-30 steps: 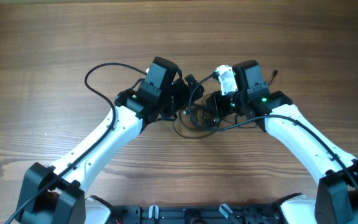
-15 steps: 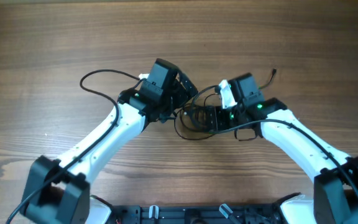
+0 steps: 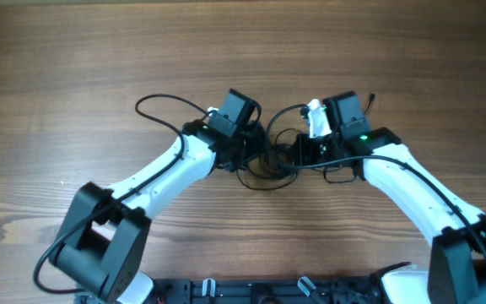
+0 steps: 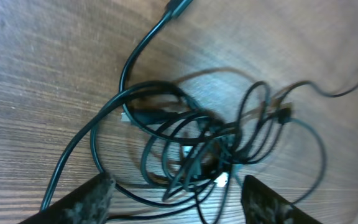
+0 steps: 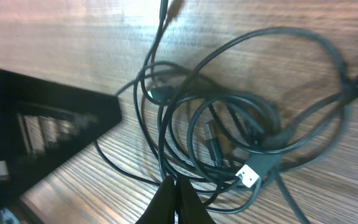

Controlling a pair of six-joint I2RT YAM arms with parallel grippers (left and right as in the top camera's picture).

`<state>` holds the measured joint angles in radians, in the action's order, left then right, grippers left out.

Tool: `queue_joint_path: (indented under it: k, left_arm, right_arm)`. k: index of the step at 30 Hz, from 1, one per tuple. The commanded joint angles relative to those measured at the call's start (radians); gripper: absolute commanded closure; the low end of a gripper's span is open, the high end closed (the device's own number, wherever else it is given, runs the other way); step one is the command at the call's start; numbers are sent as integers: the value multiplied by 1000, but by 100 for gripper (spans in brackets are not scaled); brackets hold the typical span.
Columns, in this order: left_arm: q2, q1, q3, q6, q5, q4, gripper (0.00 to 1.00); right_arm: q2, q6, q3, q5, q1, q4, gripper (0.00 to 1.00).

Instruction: Untangle cables

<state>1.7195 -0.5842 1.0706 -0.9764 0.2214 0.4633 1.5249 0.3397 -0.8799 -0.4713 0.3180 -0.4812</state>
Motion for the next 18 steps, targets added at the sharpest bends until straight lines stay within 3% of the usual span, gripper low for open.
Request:
queue_joint_path:
  k: [1,3,6,8,11,13,14,18]
  left_arm:
    - [48,-26,-6,27,37,-10,31]
    - [68,-47,-6,26,40,1,32]
    - [100,-62,-6,-8,40,0,44]
    - [136,-65,-6,-27,40,-9,53]
    - [174,-64,-6,-31,40,-22,63]
    - [175,-62,-6,-31,40,-26,89]
    - [175,-61,-6,-31,40,-33,96]
    - [175,-50,-6,-30,82,-33,96]
  right_arm:
    - [-62,1,-26,-27,-32,-6,96]
    - [-64,0,-26,-27,-31,-38,96]
    - [-61,-35,-17,-23,-29,-101,86]
    - [-61,-78,3,-24,-29,-128,69]
    - [-61,-80,29,-32,-28,-139,61]
    - [-61,-140,56,-61,-7,-98,56]
    - [-60,-157,84,-61,20,-60,54]
    - [-43,-156,145,-45,103,96,54]
